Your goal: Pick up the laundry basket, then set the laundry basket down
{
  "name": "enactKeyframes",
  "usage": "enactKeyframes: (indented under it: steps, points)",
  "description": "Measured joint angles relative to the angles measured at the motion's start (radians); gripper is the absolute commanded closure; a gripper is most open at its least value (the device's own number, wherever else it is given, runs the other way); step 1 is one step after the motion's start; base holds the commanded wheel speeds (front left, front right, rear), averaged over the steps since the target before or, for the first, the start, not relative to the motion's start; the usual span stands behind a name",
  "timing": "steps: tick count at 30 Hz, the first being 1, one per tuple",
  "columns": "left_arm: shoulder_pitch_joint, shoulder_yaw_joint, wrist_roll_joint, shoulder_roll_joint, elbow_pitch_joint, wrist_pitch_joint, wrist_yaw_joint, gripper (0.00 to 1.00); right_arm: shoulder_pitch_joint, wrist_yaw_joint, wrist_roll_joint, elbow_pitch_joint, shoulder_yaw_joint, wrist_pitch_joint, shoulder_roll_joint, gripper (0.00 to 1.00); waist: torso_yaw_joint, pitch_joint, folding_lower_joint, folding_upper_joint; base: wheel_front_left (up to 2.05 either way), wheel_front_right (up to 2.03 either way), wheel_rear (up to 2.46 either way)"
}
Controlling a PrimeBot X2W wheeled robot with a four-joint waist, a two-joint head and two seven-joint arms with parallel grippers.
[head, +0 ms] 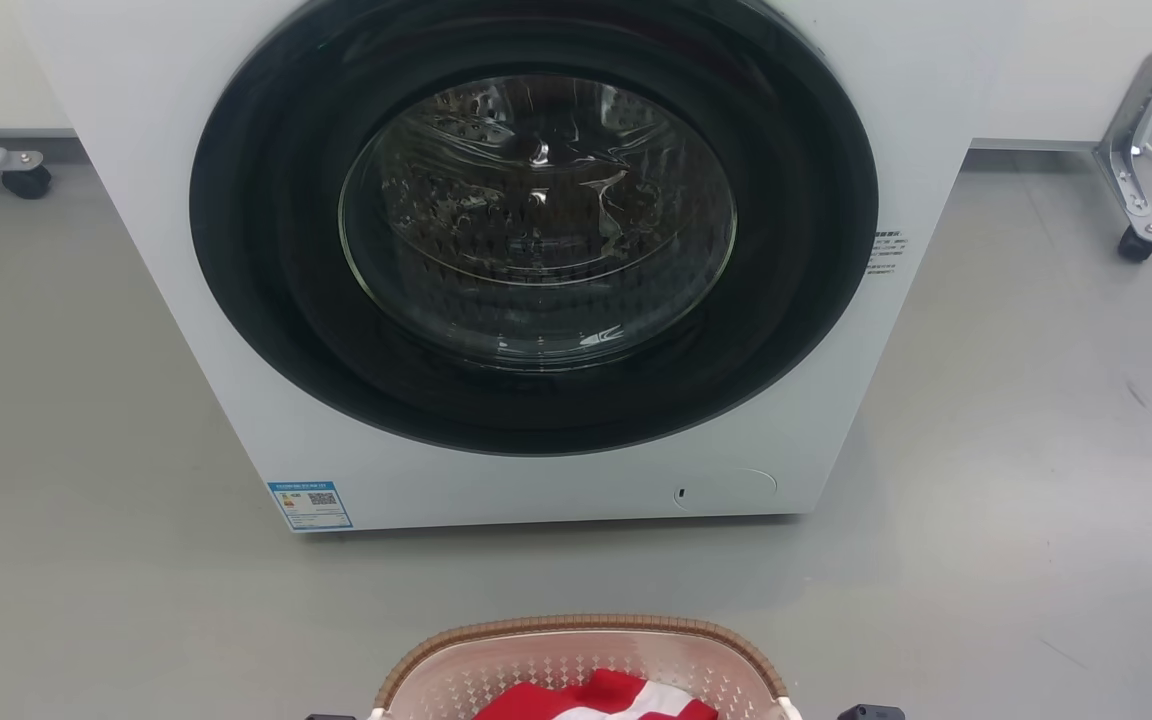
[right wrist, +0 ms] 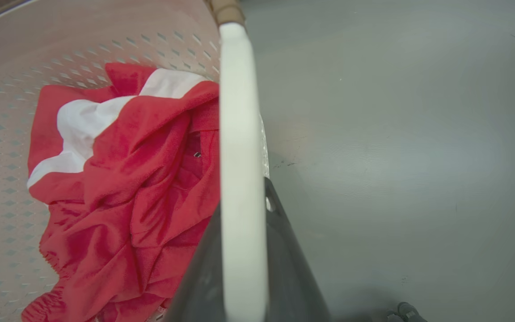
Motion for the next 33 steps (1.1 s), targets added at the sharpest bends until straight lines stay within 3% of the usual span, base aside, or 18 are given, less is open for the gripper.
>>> enactKeyframes:
  steps: [33]
  points:
    - [0.0, -0.029, -0.039, 0.0, 0.001, 0.002, 0.009, 1.0, -0.025, 0.0, 0.079, 0.025, 0.076, -0.02, 0.0, 1.0, -0.002, 0.015, -0.0001, 0.0, 0.0, 0.0, 0.0]
